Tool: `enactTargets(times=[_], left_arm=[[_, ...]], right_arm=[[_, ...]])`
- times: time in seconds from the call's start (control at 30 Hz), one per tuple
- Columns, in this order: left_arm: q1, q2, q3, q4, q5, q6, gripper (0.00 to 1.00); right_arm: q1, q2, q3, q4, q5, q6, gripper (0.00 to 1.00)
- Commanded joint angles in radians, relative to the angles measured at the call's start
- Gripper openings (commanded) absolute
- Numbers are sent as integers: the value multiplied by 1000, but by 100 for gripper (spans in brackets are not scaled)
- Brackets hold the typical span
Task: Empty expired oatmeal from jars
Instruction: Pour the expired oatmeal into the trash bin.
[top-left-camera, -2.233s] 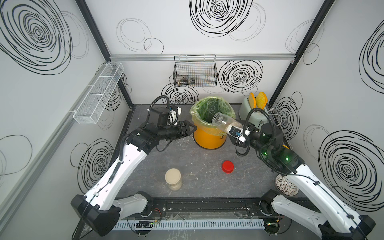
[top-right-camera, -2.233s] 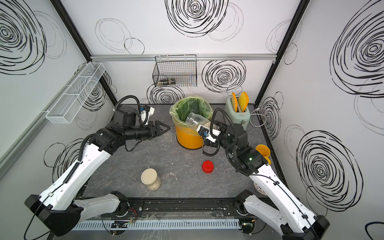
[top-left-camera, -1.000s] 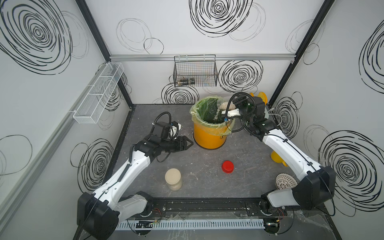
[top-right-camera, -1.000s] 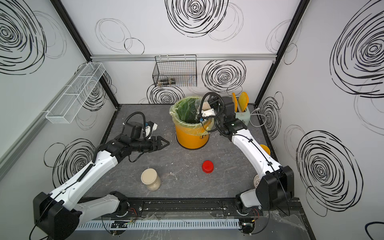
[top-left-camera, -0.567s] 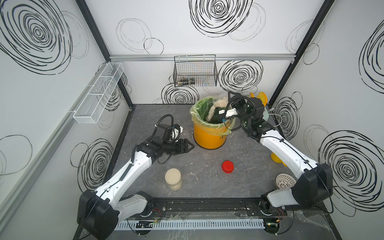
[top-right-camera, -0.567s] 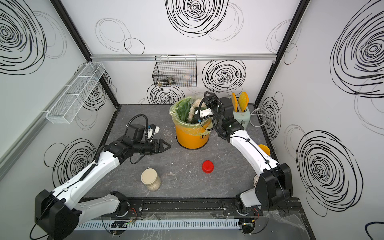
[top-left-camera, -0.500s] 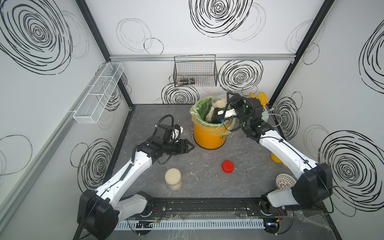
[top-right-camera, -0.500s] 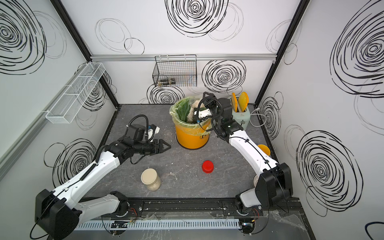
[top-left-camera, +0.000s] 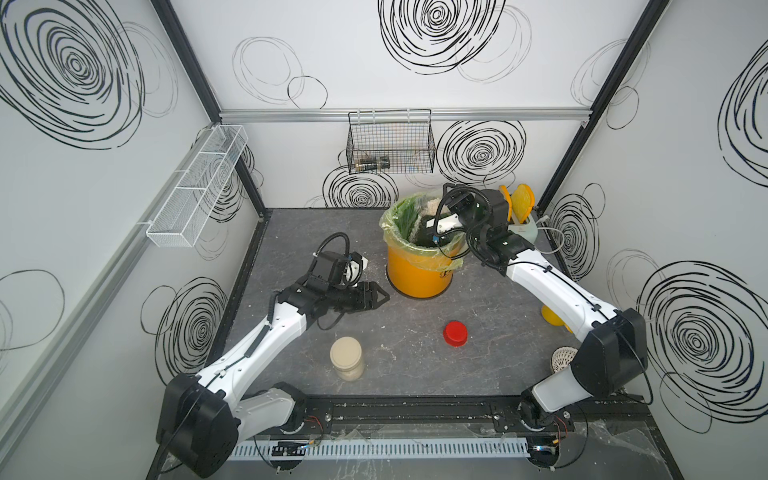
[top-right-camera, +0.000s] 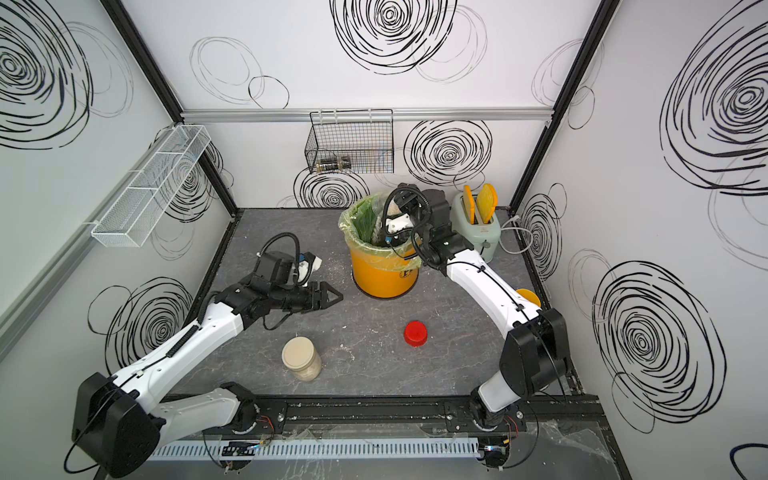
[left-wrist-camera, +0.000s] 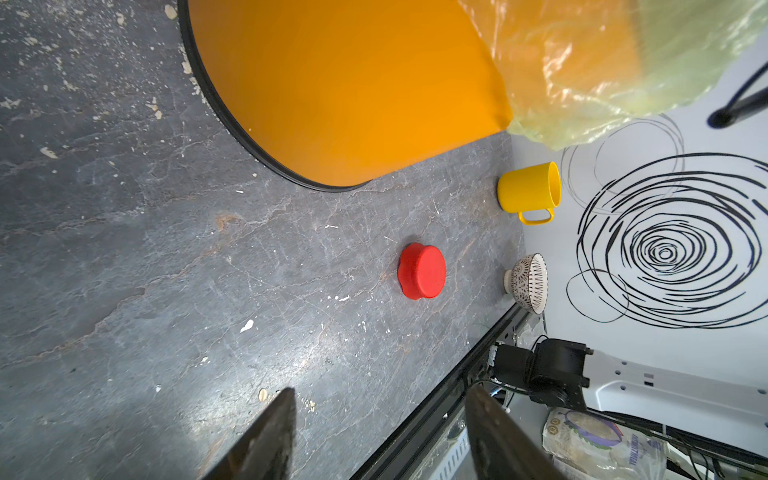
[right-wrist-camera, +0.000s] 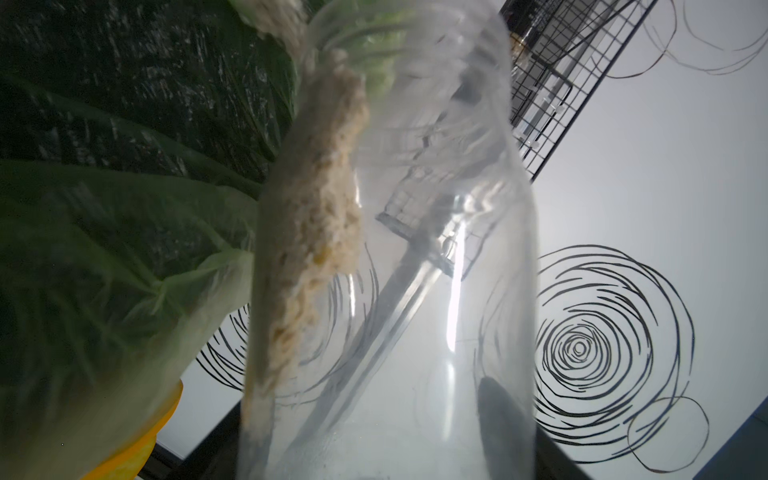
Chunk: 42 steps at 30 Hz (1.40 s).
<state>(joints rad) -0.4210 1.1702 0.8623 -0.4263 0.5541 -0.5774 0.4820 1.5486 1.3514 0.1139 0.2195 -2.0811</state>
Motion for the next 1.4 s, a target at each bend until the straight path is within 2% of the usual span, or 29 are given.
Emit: enactTargets(times=[0.0,0.17,0.37,0.57,0.73,0.9,1.07,1.37], left_arm=[[-7,-20,-43,82,35,0,68],[-12,-30,-70,116,56,-6,68],[-21,-55,-120,184,81,-34,68],[-19,-69,-164,249,107,-59,68],[-24,-74,-174,273,117,-62,68],[-28,-74,-179,293,128,-61,68],[-28,-72,-189,317,152,-72,68],[-41,-58,-192,301,153,-60,68]], right_arm=[[-4,8,12,40,42,-181,26],[11,-7,-2,49,36,-97,25],[41,-11,63,-25,74,-92,26],[72,-19,125,-143,249,-81,24],[80,-61,123,-226,317,-67,24],[139,-77,200,-410,388,-20,23],[175,-57,257,-585,386,24,23],[189,-47,342,-746,305,106,28]])
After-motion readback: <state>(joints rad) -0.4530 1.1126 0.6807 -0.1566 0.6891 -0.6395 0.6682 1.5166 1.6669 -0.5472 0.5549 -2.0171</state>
